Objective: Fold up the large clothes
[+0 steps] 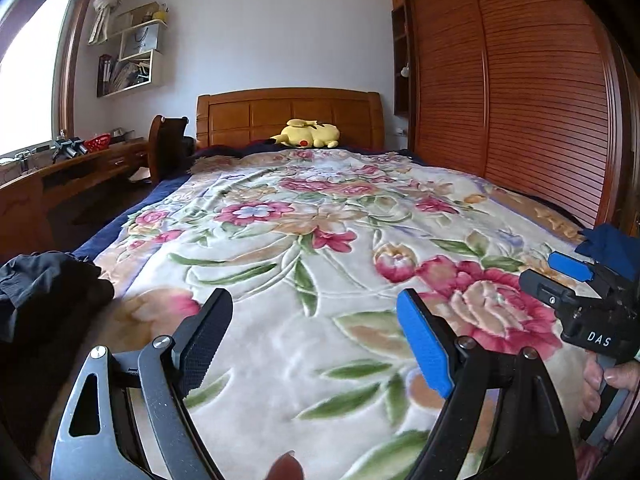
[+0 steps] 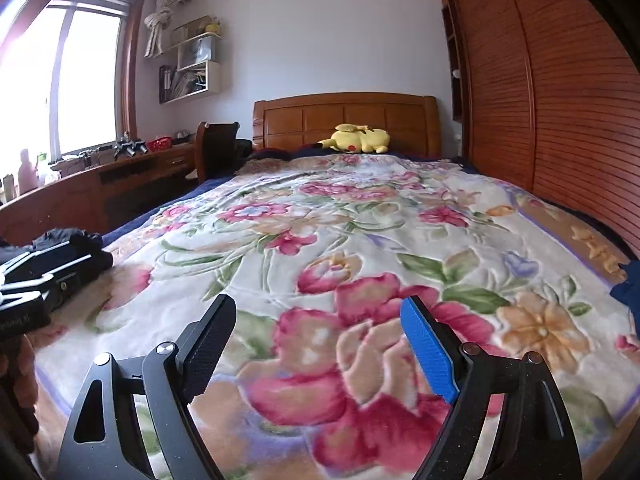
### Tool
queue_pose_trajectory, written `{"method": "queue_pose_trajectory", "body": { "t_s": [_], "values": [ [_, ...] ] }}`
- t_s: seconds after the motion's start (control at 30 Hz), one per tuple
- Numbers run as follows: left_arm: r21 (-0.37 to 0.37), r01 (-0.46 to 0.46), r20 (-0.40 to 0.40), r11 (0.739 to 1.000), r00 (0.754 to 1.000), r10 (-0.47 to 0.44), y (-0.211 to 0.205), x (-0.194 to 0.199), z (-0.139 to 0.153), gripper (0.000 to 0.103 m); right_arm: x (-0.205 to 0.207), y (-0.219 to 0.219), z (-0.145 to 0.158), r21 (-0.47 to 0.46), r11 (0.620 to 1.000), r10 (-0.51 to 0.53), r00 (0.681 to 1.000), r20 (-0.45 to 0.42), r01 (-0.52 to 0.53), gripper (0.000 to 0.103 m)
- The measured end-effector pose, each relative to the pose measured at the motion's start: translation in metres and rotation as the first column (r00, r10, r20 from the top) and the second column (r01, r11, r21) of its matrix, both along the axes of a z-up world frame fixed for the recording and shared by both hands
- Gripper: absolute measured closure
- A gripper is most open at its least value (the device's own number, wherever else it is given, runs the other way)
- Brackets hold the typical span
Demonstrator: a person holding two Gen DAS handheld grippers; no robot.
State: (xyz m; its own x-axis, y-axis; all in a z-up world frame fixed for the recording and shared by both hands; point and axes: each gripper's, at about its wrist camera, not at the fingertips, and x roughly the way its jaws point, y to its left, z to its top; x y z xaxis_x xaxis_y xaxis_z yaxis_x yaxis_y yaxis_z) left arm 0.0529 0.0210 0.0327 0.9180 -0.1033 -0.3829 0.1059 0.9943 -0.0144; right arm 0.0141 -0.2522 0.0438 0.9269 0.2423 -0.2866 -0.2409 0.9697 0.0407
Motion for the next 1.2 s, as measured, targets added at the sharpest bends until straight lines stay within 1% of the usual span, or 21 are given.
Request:
{"method": "queue_pose_trajectory", "body": {
  "t_s": [0.17, 0.23, 0.43, 0.6, 0.73, 0.83, 1.2],
  "values": [
    [-0.031, 0.001, -0.024, 1.000, 1.000, -0.001, 0.007, 0.000, -0.005, 0.018, 0.005, 0.005, -0.008, -0.023, 1.000, 0.003, 1.000, 0.020, -0.003, 0.017],
    [-0.035, -0.004, -0.015, 0.999, 1.000, 0.004, 0.009, -0.002, -0.005, 0.018, 0.004, 0.004, -0.010, -0.022, 1.000, -0.006, 1.000, 0.028, 0.007, 0.017],
    [-0.035, -0.021, -0.016, 0.999, 1.000, 0.021, 0.009, 0.000, -0.009, 0.018, 0.006, -0.001, -0.016, -0.011, 1.000, -0.015, 1.000, 0.025, 0.015, 0.017],
    [-0.016, -0.029, -0.008, 0.999, 1.000, 0.029, 0.006, -0.002, -0.010, 0.018, 0.006, 0.000, -0.016, -0.005, 1.000, -0.018, 0.999, 0.029, 0.019, 0.017],
    [-0.025, -0.029, -0.006, 0.999, 1.000, 0.029, 0.008, -0.003, -0.009, 0.018, 0.008, 0.000, -0.016, 0.000, 1.000, -0.018, 0.999, 0.027, 0.018, 0.017],
    [-0.010, -0.039, 0.000, 0.999, 0.999, 0.039, 0.008, -0.004, -0.009, 0.018, 0.008, 0.001, -0.016, 0.002, 1.000, -0.020, 0.999, 0.030, 0.020, 0.017],
    [-0.015, -0.043, 0.007, 0.999, 0.999, 0.043, 0.008, -0.006, -0.007, 0.018, 0.009, 0.001, -0.017, 0.001, 1.000, -0.019, 0.999, 0.040, 0.019, 0.017]
  ]
}}
